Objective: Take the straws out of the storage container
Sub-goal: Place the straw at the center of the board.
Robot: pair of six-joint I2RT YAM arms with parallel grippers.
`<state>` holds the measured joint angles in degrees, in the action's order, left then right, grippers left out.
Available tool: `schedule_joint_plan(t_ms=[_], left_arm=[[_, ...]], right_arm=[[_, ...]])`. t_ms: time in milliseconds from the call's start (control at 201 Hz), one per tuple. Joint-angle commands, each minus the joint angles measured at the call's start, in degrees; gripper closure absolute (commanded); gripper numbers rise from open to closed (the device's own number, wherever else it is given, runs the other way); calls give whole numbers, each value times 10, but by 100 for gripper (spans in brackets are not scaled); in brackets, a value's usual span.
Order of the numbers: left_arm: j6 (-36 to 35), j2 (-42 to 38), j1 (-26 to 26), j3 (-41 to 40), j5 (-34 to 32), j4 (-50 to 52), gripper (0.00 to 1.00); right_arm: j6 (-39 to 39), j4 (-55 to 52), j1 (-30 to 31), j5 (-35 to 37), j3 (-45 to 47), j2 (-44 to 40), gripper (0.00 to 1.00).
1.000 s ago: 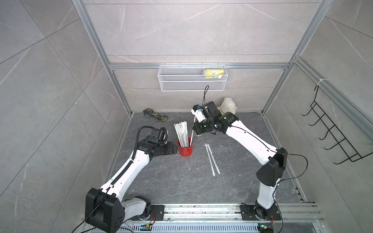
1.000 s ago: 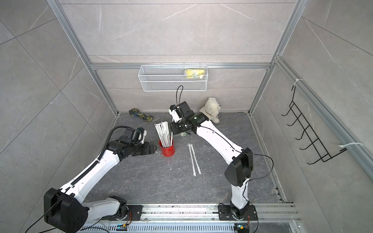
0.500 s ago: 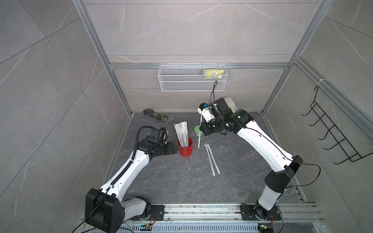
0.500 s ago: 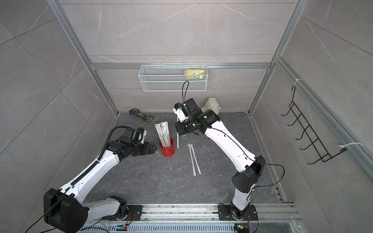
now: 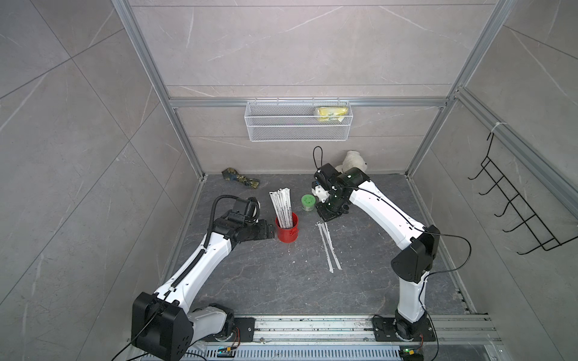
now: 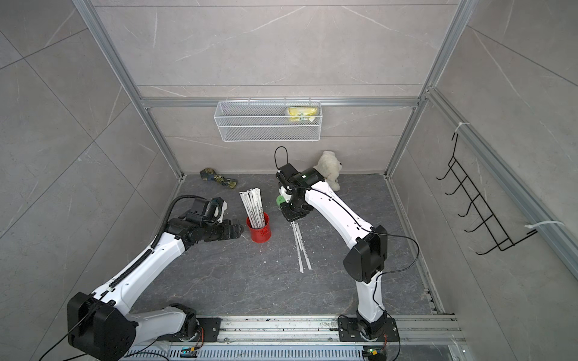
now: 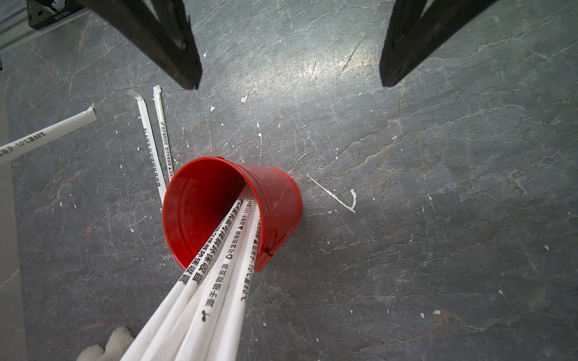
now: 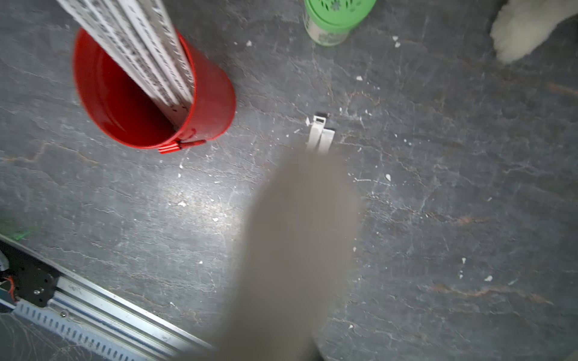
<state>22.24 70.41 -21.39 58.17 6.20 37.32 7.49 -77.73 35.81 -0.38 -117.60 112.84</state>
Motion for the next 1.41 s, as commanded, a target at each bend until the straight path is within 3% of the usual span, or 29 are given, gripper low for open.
schedule_joint_plan(t_ms=[0, 358, 891, 1075, 1249, 1409], left_arm=[[-16, -15, -3, 23, 10, 7, 6], [-17, -7, -4, 23, 11, 7, 6], [-17, -4, -5, 23, 12, 7, 5], [-17, -3, -5, 23, 11, 7, 5], [-17, -2, -6, 22, 9, 8, 5], [-17, 0, -7, 21, 6, 7, 5]], right_arm=[[7, -8, -21, 16, 40, 2, 87], [13, 90, -69, -15, 209, -1, 85], [19, 138, -80, -41, 255, 24, 84], [17, 197, -80, -72, 299, -25, 83], [47, 327, -78, -125, 387, -107, 78], [69, 454, -45, -106, 446, -176, 69]])
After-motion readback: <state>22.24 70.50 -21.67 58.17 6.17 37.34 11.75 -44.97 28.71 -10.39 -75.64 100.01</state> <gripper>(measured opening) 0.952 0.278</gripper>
